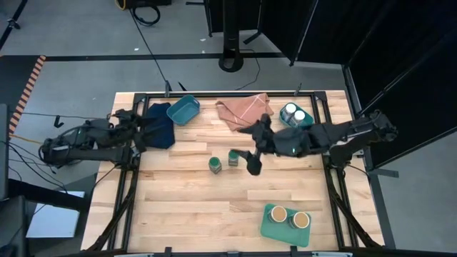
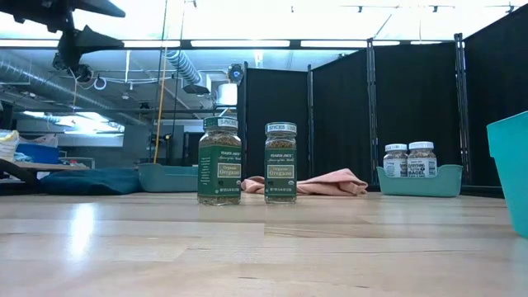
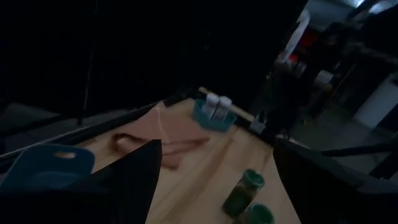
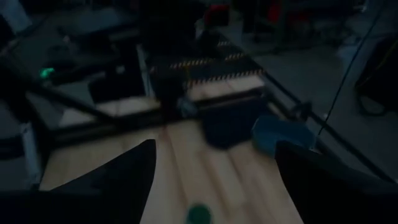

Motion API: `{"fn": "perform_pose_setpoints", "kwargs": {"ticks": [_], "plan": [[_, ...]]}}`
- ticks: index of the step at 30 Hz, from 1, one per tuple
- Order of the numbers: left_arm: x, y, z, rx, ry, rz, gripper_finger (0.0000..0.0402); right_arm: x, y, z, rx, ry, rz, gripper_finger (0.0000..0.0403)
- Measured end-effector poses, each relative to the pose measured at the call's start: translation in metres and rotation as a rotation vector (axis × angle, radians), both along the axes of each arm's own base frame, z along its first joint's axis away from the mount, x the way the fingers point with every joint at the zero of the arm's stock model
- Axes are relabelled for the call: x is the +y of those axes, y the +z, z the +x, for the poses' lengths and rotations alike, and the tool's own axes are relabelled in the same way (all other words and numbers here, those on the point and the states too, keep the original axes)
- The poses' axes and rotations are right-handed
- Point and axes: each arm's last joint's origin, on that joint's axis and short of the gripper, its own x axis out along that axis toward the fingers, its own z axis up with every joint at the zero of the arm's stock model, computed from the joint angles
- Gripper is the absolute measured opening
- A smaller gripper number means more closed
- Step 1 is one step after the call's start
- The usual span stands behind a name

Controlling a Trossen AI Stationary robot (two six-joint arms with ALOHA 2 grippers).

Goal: Sort spices by type
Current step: Put the right green seasoning bottle into the blue bin

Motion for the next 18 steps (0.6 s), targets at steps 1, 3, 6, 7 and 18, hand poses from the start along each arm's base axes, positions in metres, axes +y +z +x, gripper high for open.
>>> {"fn": "perform_pose_setpoints", "kwargs": {"ticks": [1, 3, 6, 7, 18], "plan": [[0.000, -0.001, -0.002, -0.021, 0.000, -0.001, 0.0314, -0.004, 0.002, 0.002, -0.017, -0.007, -0.002, 0.0334], [0.000, -0.006, -0.005, -0.053, -0.001, -0.002, 0.0314, -0.012, 0.003, 0.004, -0.034, -0.018, 0.002, 0.0334], [0.000, -0.013, -0.007, -0.090, -0.008, -0.006, 0.0314, -0.022, 0.000, 0.009, -0.031, -0.019, 0.041, 0.0336], [0.000, -0.015, -0.008, -0.096, -0.010, -0.007, 0.0314, -0.025, -0.001, 0.011, -0.026, -0.016, 0.060, 0.0337], [-0.002, -0.032, -0.004, -0.071, -0.075, -0.028, 0.0314, -0.031, -0.053, 0.060, 0.086, 0.000, 0.098, 0.0336]]}}
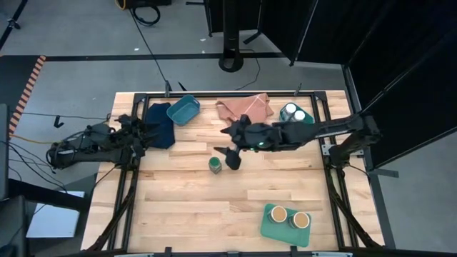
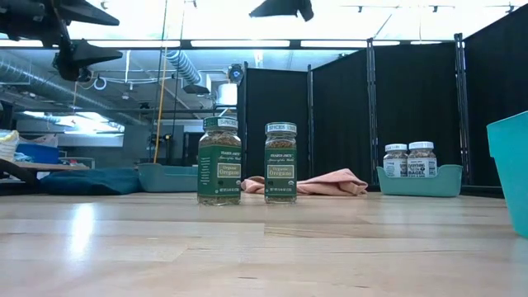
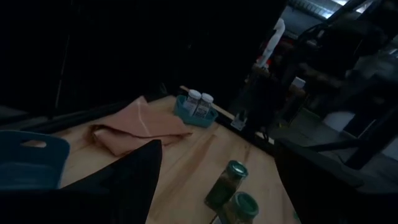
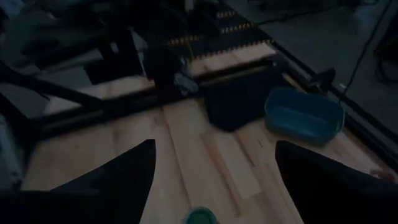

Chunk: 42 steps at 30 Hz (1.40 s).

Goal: Sort spices by type
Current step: Put the right green seasoning bottle into the blue bin

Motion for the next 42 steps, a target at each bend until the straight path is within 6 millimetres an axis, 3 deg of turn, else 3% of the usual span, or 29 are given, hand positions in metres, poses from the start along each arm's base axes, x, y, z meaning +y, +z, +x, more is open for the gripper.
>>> {"fn": "perform_pose_setpoints", "kwargs": {"ticks": [5, 10, 16, 25, 42], "plan": [[0.000, 0.000, 0.000, 0.001, -0.013, 0.001, 0.0314, -0.005, -0.033, 0.013, 0.132, -0.053, 0.058, 0.0341], [-0.001, -0.001, 0.000, 0.010, -0.021, 0.001, 0.0314, -0.006, -0.059, 0.010, 0.313, -0.123, 0.132, 0.0346], [-0.001, -0.004, 0.000, 0.048, -0.021, 0.000, 0.0314, -0.008, -0.066, 0.002, 0.409, -0.182, 0.129, 0.0346], [-0.001, -0.005, 0.000, 0.056, -0.021, 0.003, 0.0314, -0.003, -0.067, 0.001, 0.490, 0.026, -0.047, 0.0346], [-0.001, -0.007, 0.000, 0.079, -0.020, -0.002, 0.0314, -0.009, -0.096, 0.015, 0.589, 0.148, -0.032, 0.0346]]}}
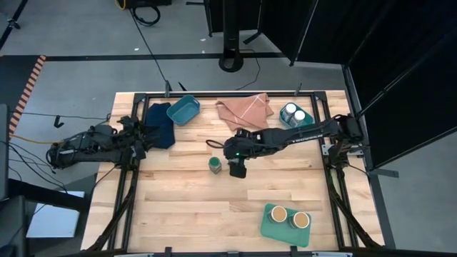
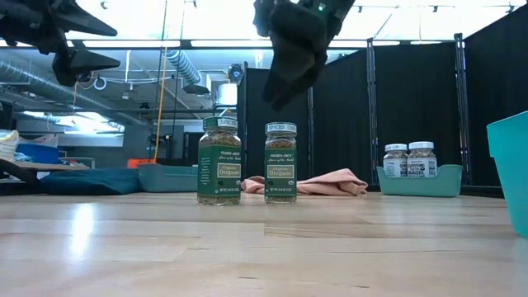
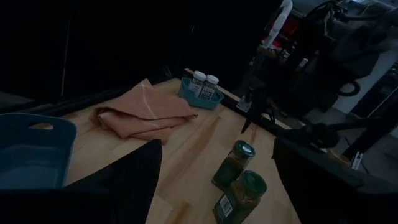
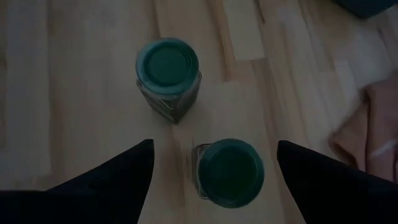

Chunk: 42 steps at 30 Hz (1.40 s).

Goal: Sort spices by type
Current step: Put the right green seasoning bottle into the blue bin

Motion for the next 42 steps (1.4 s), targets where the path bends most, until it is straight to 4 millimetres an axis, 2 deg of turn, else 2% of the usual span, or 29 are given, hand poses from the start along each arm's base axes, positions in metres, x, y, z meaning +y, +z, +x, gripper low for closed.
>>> {"fn": "perform_pose_setpoints", "kwargs": {"ticks": [10, 20, 26, 33, 42], "plan": [[0.000, 0.000, 0.000, 0.002, 0.001, -0.006, 0.0314, -0.014, -0.021, 0.006, 0.086, 0.025, 0.006, 0.0346], [0.000, -0.001, 0.000, 0.005, 0.001, -0.006, 0.0314, -0.026, -0.028, 0.007, 0.113, 0.015, 0.040, 0.0336], [0.000, -0.001, 0.000, 0.010, 0.001, -0.006, 0.0314, -0.027, -0.028, 0.006, 0.121, 0.012, 0.040, 0.0300], [0.000, -0.002, 0.000, 0.018, 0.001, -0.007, 0.0314, -0.026, -0.028, 0.005, 0.138, 0.013, 0.043, 0.0212], [0.000, -0.002, 0.000, 0.014, 0.002, -0.013, 0.0314, -0.029, -0.027, 0.005, 0.116, -0.070, 0.011, 0.0206]]}}
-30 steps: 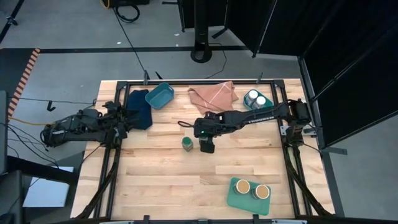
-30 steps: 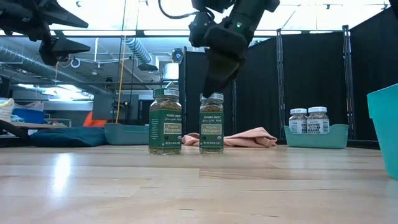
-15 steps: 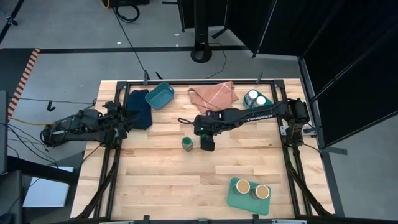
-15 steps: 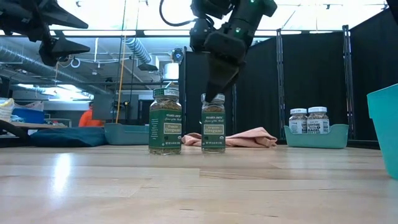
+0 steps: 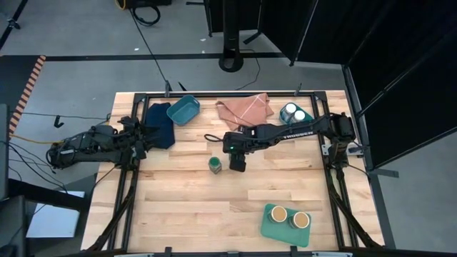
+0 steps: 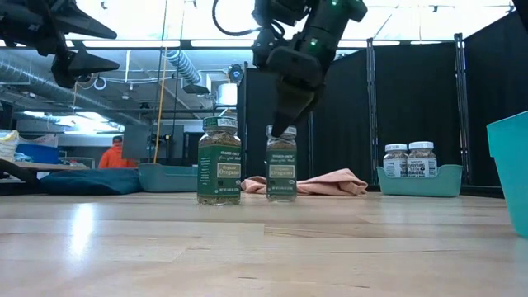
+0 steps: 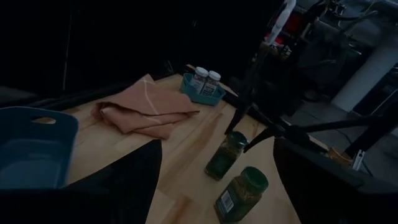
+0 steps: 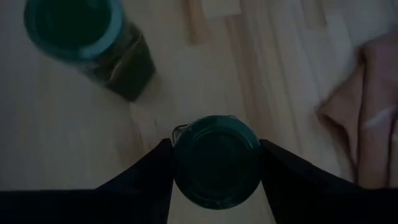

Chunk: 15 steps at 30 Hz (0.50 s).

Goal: Sort spices by type
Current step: Put the right green seasoning bottle into the blue bin

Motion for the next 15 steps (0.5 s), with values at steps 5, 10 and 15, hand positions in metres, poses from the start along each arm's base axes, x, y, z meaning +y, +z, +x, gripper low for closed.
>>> {"fn": "perform_pose_setpoints", "kwargs": {"ticks": [5, 10, 15], "plan": [[0.000, 0.000, 0.000, -0.004, 0.002, -0.011, 0.0314, -0.003, 0.016, 0.005, -0.060, -0.032, -0.006, 0.0206], [0.000, 0.000, 0.000, -0.004, 0.011, -0.010, 0.0314, -0.017, 0.047, 0.015, -0.168, -0.080, -0.066, 0.0206], [0.001, 0.000, 0.000, -0.004, 0.027, -0.008, 0.0314, -0.038, 0.081, 0.022, -0.270, -0.117, -0.107, 0.0206]]}}
